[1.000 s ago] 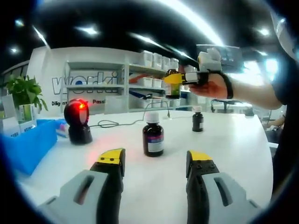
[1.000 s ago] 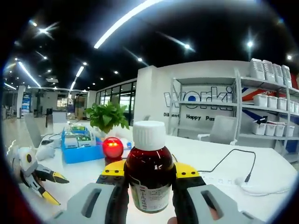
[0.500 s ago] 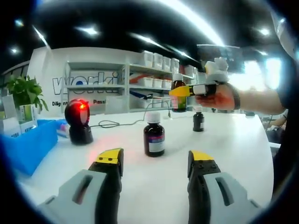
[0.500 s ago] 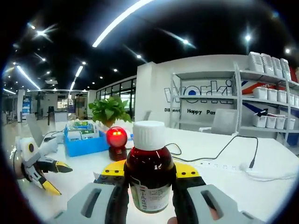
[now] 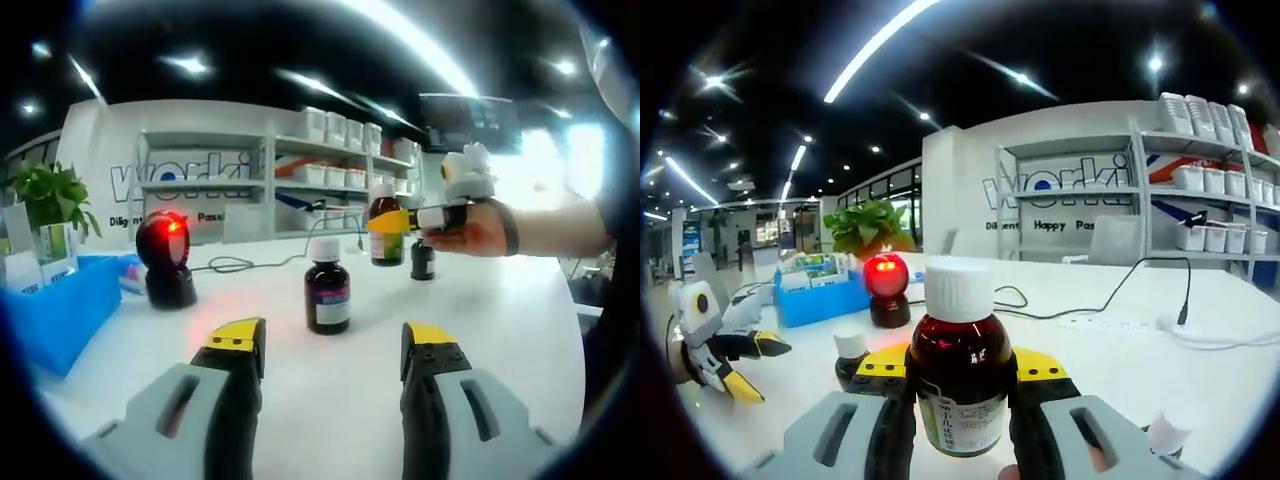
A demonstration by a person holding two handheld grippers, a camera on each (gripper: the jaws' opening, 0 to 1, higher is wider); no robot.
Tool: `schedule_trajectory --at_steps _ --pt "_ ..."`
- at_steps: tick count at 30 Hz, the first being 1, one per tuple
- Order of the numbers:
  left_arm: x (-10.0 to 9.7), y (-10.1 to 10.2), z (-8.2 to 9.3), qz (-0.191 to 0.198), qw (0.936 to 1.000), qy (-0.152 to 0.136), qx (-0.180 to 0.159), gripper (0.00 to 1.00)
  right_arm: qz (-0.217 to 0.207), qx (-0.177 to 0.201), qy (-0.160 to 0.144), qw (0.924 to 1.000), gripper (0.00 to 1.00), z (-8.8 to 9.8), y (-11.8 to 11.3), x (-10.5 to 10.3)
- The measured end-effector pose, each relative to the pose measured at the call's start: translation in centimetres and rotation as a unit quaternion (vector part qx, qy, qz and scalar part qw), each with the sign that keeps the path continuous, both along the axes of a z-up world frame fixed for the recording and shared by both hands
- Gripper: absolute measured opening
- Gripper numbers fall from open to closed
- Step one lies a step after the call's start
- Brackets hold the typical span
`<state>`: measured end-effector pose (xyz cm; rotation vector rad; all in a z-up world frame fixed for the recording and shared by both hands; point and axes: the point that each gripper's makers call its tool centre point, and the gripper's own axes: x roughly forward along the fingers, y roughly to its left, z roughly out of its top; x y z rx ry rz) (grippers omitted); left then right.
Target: Rotate the medicine bottle to make it face forward pick up the medicine bottle inspect the drug traceability code place the medicine on the table
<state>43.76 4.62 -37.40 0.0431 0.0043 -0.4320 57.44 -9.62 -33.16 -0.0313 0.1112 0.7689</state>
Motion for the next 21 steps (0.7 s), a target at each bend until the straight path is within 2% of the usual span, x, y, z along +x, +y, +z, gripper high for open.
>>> schedule_trajectory --at_steps 11,14,21 --pt "0.0 0.0 0.0 0.0 1.0 0.0 0.0 0.45 -0.004 0.004 0.013 0.9999 0.31 -1.9 0.1 -0.3" --pt "0.0 0.0 0.0 0.0 1.0 0.0 0.001 0.45 -0.008 -0.015 -0.004 0.9998 0.31 -2.3 0.2 -0.2" --pt "-0.1 0.0 0.0 0.0 1.0 0.0 0.0 0.45 -0.005 -0.018 0.003 0.9998 0.31 -3.4 0.8 -0.2"
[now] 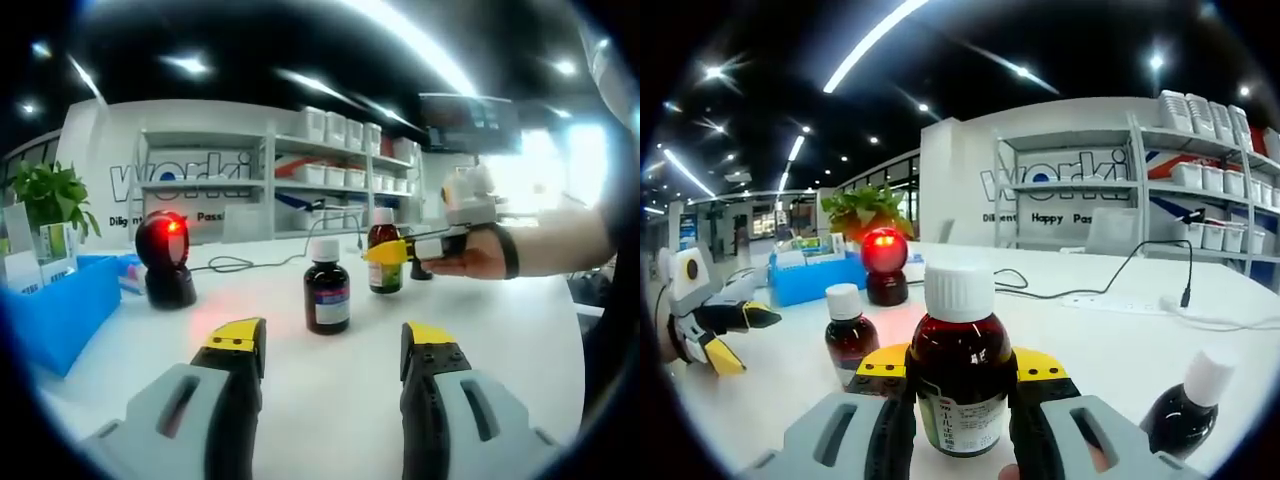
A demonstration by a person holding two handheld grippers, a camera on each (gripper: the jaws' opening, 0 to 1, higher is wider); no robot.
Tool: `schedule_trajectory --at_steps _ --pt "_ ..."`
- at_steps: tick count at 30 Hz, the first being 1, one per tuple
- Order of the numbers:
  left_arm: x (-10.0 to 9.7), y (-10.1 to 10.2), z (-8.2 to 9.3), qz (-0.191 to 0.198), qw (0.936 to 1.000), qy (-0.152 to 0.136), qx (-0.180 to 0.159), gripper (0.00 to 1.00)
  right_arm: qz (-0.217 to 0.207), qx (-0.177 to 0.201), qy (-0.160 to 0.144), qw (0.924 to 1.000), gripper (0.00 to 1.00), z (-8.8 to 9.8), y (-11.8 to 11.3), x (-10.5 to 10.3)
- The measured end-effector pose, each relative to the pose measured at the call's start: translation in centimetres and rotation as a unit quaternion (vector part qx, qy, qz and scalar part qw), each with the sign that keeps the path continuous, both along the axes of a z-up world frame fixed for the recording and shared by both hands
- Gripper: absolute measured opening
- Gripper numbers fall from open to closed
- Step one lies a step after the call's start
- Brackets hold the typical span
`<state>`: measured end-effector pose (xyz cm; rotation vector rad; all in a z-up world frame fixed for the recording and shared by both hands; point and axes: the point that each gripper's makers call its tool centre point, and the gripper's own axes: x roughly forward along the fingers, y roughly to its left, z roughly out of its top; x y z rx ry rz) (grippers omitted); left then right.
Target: Rotate the medicine bottle to make it face forward pick up the medicine bottle inspect the drug traceability code place the medicine on the table
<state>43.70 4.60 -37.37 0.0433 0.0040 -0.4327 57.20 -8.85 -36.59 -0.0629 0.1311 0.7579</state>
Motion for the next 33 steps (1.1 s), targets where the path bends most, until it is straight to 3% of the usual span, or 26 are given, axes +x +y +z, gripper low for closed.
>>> schedule_trajectory --at_steps 12,25,33 --pt "0.0 -0.1 0.0 -0.001 1.0 0.0 0.0 0.45 -0.002 0.001 0.011 0.9999 0.31 -0.9 -0.3 0.3" --pt "0.0 -0.1 0.0 -0.002 1.0 0.0 0.001 0.45 -0.002 0.0 -0.01 0.9999 0.31 -0.8 -0.5 -0.4" --pt "0.0 -0.1 0.0 -0.001 1.0 0.0 0.001 0.45 0.003 -0.006 -0.008 0.9999 0.32 -0.7 -0.3 -0.5"
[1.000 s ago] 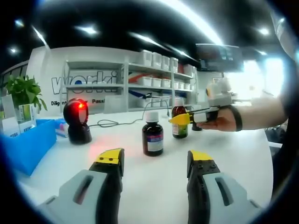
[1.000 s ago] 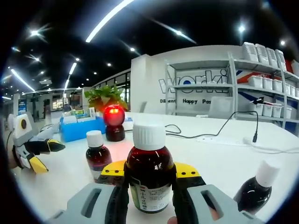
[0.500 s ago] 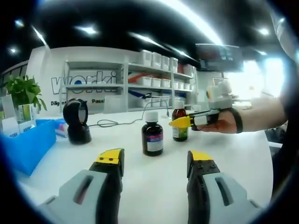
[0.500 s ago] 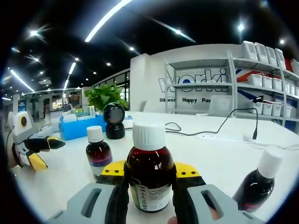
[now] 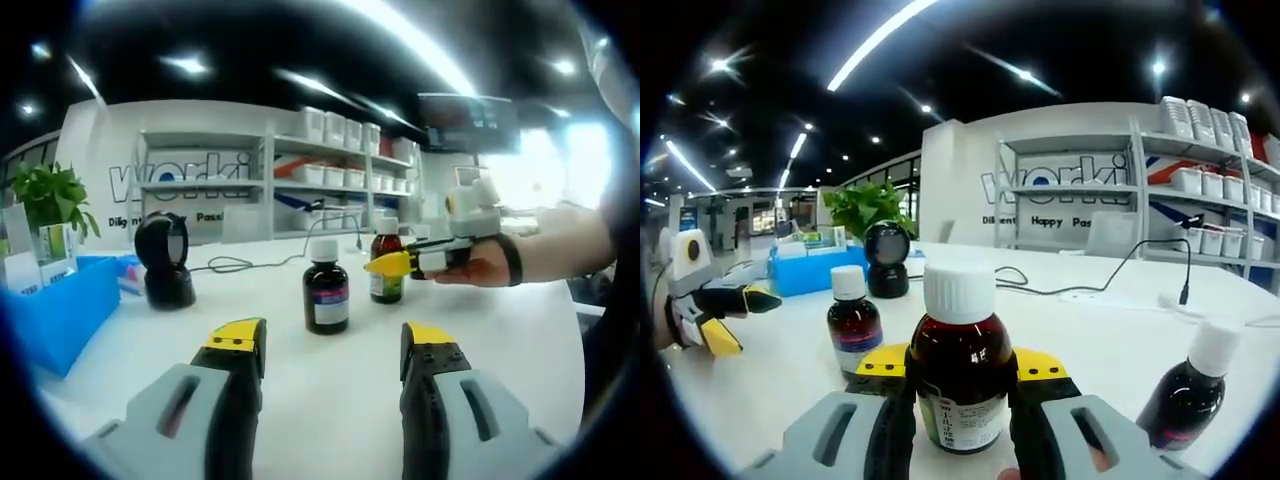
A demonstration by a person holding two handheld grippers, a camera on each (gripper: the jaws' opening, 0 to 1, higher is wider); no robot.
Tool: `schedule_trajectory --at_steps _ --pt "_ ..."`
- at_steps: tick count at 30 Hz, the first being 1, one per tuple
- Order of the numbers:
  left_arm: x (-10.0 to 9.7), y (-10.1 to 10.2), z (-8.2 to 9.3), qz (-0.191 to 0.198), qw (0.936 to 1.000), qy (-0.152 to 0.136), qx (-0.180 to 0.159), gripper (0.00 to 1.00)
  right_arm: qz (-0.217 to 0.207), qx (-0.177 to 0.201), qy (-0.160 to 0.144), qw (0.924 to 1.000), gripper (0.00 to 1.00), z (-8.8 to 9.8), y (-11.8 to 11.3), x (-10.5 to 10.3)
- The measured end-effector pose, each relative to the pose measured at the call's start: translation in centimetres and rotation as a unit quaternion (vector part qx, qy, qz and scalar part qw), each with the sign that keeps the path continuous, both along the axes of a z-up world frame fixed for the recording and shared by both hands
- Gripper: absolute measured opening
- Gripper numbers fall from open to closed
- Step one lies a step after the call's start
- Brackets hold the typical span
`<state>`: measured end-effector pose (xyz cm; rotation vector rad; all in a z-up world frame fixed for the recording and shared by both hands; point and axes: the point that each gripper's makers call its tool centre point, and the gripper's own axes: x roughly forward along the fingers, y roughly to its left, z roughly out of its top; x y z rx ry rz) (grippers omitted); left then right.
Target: Rotate the medicine bottle to make it face forward pick up the medicine bottle inspect the drug traceability code place the medicine on the table
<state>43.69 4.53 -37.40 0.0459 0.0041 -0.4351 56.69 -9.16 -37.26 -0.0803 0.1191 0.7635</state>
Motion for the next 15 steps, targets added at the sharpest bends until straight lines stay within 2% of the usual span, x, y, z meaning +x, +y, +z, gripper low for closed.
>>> schedule_trajectory --at_steps 7,10,15 --pt "0.1 0.1 0.0 0.001 1.0 0.001 0.001 0.45 0.008 -0.011 0.014 0.9998 0.35 0.0 0.0 -0.2" --pt "0.1 0.1 -0.1 0.002 1.0 0.002 0.002 0.45 0.018 0.003 0.013 0.9998 0.43 0.7 -0.1 -0.6" --pt "0.1 -0.1 -0.1 0.001 1.0 0.004 0.005 0.45 0.029 0.017 0.01 0.9994 0.46 1.9 -0.8 -1.3"
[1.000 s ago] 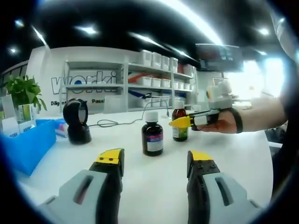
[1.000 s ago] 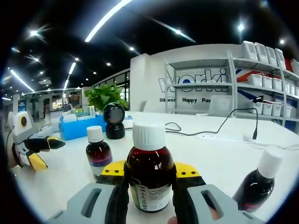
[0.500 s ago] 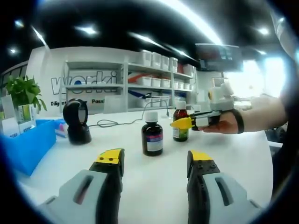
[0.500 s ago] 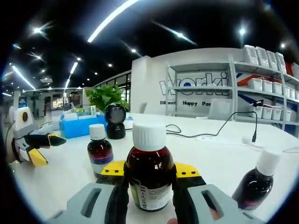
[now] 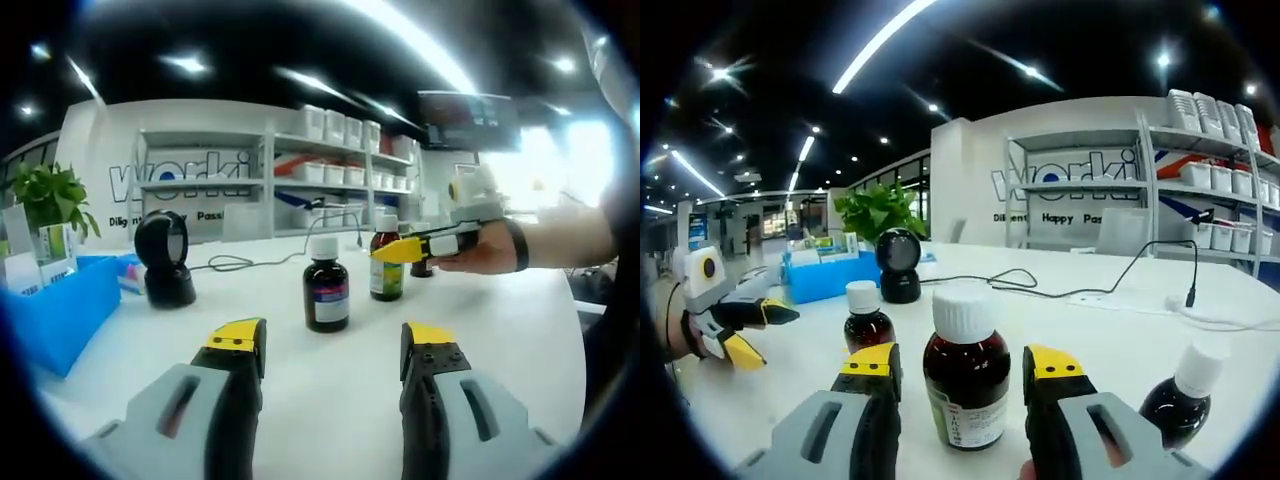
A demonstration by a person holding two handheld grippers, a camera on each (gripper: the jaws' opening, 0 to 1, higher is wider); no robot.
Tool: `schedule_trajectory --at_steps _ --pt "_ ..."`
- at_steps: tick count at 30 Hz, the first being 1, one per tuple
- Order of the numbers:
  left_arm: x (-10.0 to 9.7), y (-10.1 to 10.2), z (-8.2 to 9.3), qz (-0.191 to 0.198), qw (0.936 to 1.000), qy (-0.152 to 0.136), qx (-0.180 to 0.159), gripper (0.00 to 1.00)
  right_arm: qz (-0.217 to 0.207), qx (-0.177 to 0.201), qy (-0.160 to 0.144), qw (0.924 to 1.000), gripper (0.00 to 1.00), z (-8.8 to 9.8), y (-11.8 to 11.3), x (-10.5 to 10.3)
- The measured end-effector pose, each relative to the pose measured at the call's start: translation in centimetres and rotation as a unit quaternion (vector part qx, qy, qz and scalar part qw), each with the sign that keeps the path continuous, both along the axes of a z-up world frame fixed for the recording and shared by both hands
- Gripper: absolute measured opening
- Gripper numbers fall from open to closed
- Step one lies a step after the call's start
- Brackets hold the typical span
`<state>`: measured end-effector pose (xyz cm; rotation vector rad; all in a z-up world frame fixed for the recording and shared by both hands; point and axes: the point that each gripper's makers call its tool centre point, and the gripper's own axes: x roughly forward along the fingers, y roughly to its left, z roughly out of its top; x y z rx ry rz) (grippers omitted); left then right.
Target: Rotate the medicine bottle to make it face forward pick up the medicine bottle inspect the drug traceability code place the medicine on the table
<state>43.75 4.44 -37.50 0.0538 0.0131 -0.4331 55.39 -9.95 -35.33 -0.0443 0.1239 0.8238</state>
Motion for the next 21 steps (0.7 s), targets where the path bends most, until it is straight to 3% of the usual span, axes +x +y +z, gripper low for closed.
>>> schedule_trajectory --at_steps 4,10,14,21 --pt "0.0 -0.1 0.0 -0.001 1.0 0.001 0.0 0.45 0.011 -0.02 -0.021 0.9995 0.47 0.7 -0.6 -0.1" --pt "0.0 0.4 0.6 0.004 0.9998 -0.006 -0.019 0.45 0.013 -0.003 -0.028 0.9995 0.47 3.0 -1.6 -1.0" --pt "0.0 0.4 0.5 0.004 0.9998 -0.005 -0.019 0.45 0.02 -0.011 -0.06 0.9979 0.46 4.5 -2.7 -2.3" --pt "0.0 0.0 0.3 -0.002 0.9999 -0.002 -0.016 0.45 0.024 -0.001 -0.075 0.9969 0.46 4.6 -4.7 -4.7"
